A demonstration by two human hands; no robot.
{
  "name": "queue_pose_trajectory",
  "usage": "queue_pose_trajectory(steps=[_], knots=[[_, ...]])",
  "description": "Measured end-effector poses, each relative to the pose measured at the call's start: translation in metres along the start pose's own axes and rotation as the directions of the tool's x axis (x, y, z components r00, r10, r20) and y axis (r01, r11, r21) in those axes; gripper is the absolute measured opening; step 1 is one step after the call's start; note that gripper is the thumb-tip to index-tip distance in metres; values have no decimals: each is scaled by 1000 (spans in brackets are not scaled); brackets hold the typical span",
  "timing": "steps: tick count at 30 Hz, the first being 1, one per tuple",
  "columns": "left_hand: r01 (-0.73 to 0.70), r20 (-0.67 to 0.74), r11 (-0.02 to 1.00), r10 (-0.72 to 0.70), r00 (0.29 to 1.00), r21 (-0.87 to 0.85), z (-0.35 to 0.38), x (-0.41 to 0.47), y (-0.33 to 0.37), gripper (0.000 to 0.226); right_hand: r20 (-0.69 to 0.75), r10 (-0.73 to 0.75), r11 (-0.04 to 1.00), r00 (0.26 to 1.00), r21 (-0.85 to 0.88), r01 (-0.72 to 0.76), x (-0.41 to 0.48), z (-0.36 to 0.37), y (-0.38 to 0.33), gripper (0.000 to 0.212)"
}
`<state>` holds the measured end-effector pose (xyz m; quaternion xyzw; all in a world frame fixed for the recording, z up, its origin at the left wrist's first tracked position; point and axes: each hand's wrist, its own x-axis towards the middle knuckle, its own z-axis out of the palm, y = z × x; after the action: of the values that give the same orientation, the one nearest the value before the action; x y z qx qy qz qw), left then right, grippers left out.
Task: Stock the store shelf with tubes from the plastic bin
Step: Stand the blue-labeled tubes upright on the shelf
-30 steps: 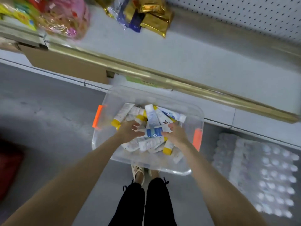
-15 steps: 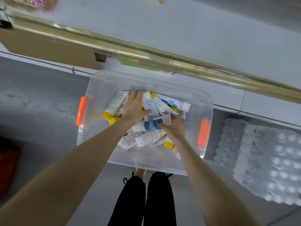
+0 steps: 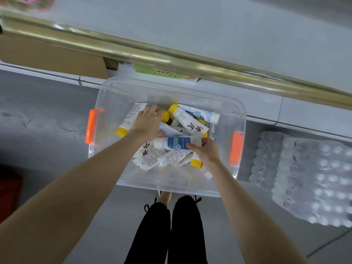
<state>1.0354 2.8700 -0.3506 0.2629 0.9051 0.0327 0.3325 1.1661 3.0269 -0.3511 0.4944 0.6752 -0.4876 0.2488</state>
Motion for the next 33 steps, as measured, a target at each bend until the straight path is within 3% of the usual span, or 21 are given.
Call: queue_pose_trajectory(steps=[7, 11, 15, 18, 20, 23, 29, 33], knots=[[10, 183, 998, 3, 983, -68, -15, -18, -2, 42, 57, -29, 1000, 998, 9, 29, -13, -11, -3, 36], [176, 217, 948, -119, 969, -267, -39, -43, 1, 21, 41, -106, 994, 994, -19, 107, -37, -27, -20, 27], [283, 257, 727, -151, 955, -626, -72, -71, 6, 15, 19, -209, 961, 978, -179, 210, -68, -50, -50, 19], [299, 282, 492, -110, 953, -818, -100, -103, 14, 31, 9, -299, 917, 954, -273, 290, -96, -72, -75, 23], [273, 267, 412, -73, 961, -870, -116, -117, 18, 31, 4, -369, 884, 929, -309, 352, -113, -86, -92, 21], [174, 175, 412, -37, 984, -895, -148, -142, 33, 18, -12, -485, 832, 874, -313, 458, -150, -110, -121, 17], [-103, -68, 414, 96, 993, -904, -228, -177, 68, 57, -104, -698, 703, 709, -294, 648, -228, -162, -182, 19], [-260, -239, 397, 102, 966, -880, -286, -195, 93, 44, -158, -768, 636, 620, -302, 710, -276, -197, -211, 22]])
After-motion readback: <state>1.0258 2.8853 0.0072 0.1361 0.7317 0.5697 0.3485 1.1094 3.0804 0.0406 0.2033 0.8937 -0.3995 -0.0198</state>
